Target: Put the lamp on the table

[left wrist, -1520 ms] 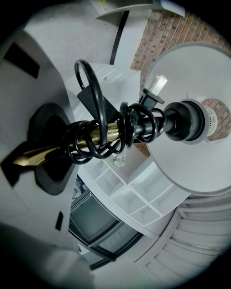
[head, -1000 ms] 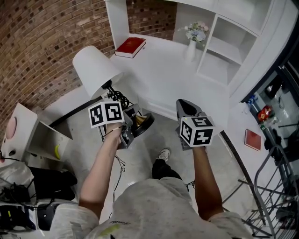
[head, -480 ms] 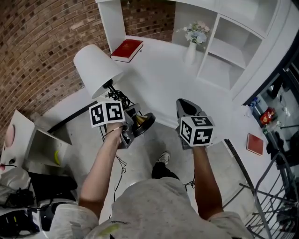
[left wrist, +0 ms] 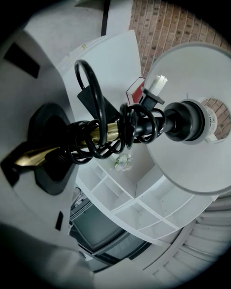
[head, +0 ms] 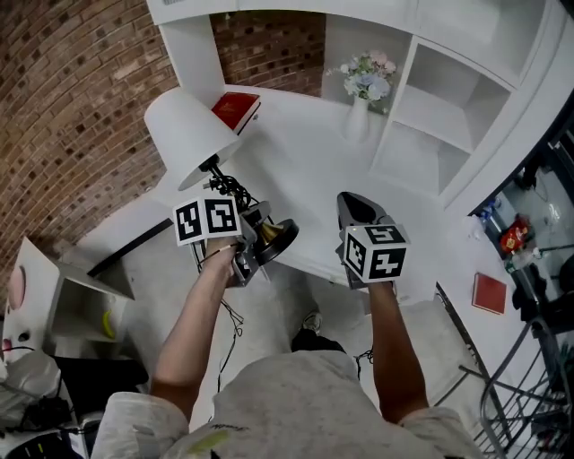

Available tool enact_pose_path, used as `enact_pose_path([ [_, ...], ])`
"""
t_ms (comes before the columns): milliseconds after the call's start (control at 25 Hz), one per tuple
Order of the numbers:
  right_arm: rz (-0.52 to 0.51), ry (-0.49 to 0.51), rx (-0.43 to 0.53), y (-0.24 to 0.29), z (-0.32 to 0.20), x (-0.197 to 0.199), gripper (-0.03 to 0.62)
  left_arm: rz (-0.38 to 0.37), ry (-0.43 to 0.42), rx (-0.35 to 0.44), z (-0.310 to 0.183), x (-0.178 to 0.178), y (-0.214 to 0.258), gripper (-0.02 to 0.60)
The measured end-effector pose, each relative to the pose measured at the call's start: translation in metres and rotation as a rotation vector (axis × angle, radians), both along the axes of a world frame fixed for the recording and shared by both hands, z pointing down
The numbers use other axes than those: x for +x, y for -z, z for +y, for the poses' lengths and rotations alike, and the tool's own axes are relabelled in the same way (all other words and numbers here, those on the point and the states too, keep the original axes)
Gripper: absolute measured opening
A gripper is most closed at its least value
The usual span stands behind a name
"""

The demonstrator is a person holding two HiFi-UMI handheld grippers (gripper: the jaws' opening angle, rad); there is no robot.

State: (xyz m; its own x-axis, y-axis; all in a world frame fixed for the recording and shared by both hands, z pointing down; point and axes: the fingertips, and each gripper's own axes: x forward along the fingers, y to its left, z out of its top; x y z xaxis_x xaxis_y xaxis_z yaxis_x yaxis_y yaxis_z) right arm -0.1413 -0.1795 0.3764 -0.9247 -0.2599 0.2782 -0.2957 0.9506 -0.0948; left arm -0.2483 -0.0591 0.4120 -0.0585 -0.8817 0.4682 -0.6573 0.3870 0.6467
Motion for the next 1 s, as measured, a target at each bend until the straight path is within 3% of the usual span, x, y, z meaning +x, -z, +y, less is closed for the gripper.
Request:
enact_pose_path([
  [520, 0.002, -0.045, 0.001, 0.008, -0.11, -0.041, 0.005, -0.006, -0.072, -0.021, -0.12, -0.043, 0.006, 0.077],
  [1000, 0.023, -0.064, -0.012, -0.002, -0.162, -0.068, 0.005, 0.014, -0.1, -0.031, -0.179, -0.07, -0.004, 0.075],
])
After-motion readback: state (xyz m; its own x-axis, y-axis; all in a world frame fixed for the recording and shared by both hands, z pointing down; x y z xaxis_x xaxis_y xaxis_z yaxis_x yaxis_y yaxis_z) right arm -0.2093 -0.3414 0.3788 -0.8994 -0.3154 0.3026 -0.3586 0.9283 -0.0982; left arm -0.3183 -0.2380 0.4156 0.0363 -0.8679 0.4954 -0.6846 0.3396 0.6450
